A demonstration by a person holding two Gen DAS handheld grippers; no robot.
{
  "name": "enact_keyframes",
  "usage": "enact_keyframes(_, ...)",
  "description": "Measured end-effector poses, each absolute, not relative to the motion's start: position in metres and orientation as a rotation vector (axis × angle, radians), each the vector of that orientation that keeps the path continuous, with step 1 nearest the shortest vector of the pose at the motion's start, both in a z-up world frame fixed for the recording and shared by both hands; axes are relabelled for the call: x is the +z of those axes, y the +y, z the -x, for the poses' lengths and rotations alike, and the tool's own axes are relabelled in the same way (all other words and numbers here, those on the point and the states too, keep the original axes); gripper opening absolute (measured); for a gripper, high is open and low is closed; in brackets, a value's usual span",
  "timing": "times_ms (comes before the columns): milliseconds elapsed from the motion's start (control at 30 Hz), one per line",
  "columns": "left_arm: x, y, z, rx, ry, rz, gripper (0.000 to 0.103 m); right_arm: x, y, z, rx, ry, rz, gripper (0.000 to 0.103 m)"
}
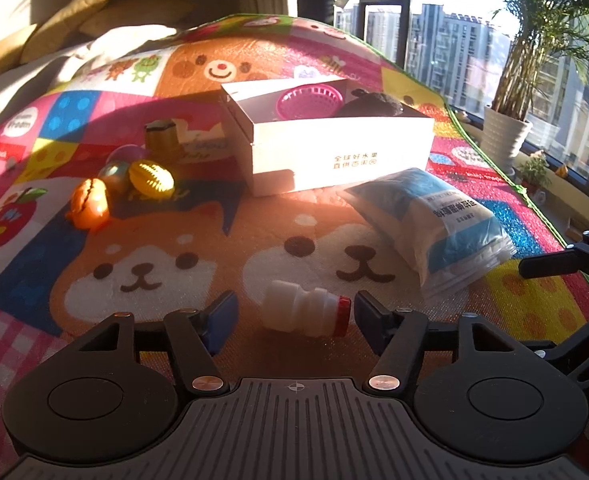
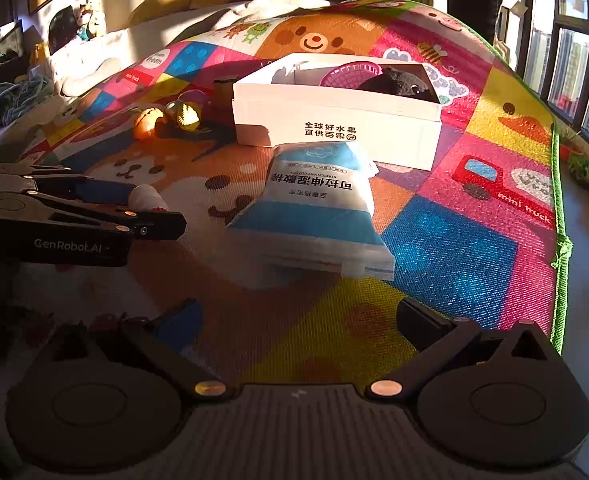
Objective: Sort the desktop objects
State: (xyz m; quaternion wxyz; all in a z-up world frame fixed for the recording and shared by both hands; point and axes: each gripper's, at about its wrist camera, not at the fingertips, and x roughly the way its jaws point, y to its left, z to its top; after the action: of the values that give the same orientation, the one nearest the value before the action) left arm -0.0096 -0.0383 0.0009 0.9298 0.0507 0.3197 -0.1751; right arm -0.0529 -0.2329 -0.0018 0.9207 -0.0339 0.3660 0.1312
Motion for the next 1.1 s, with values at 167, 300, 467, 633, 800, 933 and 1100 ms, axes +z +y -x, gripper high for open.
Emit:
enact_keyframes(167, 0.001, -0.043, 0.014, -0.372, 0.64, -0.136, 0.05, -0.002, -0.233, 0.053, 0.27, 0.752, 0.07, 0.103)
enact_keyframes(300, 0.005, -0.044, 0.021, -0.377, 0.63, -0.161, 0.05, 0.003, -0.237, 0.053, 0.277, 0.745, 0.032, 0.103)
enact_keyframes(467, 0.013, -0.032, 0.034, -0.355, 0.618, -0.176, 0.05, 0.025, -0.238, 0.043, 0.221, 0.665, 0.03, 0.103)
enact_keyframes(633, 0.018, -0.022, 0.042, -0.319, 0.61, -0.154, 0.05, 0.03, -0.214, 0.0, 0.192, 0.663, 0.109, 0.103)
enact_keyframes(800, 0.02, -0.015, 0.05, -0.296, 0.607, -0.151, 0.05, 0.022, -0.2, -0.036, 0.181, 0.755, 0.123, 0.095)
enact_keyframes(933, 0.021, -0.012, 0.054, -0.291, 0.61, -0.144, 0.05, 0.024, -0.206, -0.035, 0.194, 0.813, 0.103, 0.057)
enact_keyframes(1100, 0.029, -0.02, 0.065, -0.325, 0.583, -0.178, 0.05, 0.052, -0.223, 0.001, 0.253, 0.822, 0.044, 0.055)
